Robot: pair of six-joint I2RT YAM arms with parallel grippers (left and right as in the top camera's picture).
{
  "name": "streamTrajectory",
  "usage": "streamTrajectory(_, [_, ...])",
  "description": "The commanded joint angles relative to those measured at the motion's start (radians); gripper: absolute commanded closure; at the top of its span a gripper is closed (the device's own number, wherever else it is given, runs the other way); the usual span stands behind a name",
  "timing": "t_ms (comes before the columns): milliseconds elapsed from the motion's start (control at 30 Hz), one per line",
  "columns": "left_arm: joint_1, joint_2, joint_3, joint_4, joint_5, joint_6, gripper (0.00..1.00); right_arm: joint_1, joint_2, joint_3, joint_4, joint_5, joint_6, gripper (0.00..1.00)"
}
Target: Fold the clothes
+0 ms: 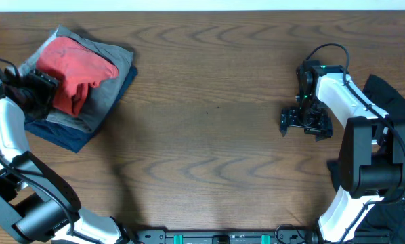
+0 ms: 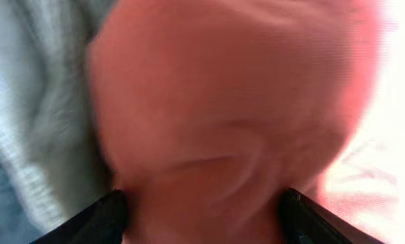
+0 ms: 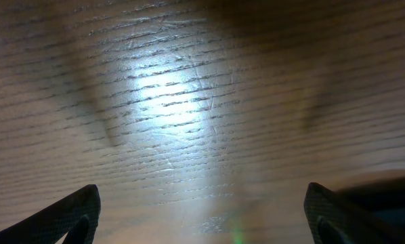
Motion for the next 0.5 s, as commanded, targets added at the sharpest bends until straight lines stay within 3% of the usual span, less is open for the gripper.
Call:
streamTrajectory(0, [0.022,0.009,-0.006,-0.020,-0.066,0.020,0.27,-0.008,-0.024,-0.003,-0.003,0.000,-0.001,0.05])
streamTrajectory(467, [0.051,0.019,-0.048,0.054,-0.030,0.023,0.27,-0.008,-0.024,-0.004,-0.017,0.000,0.000,0.05])
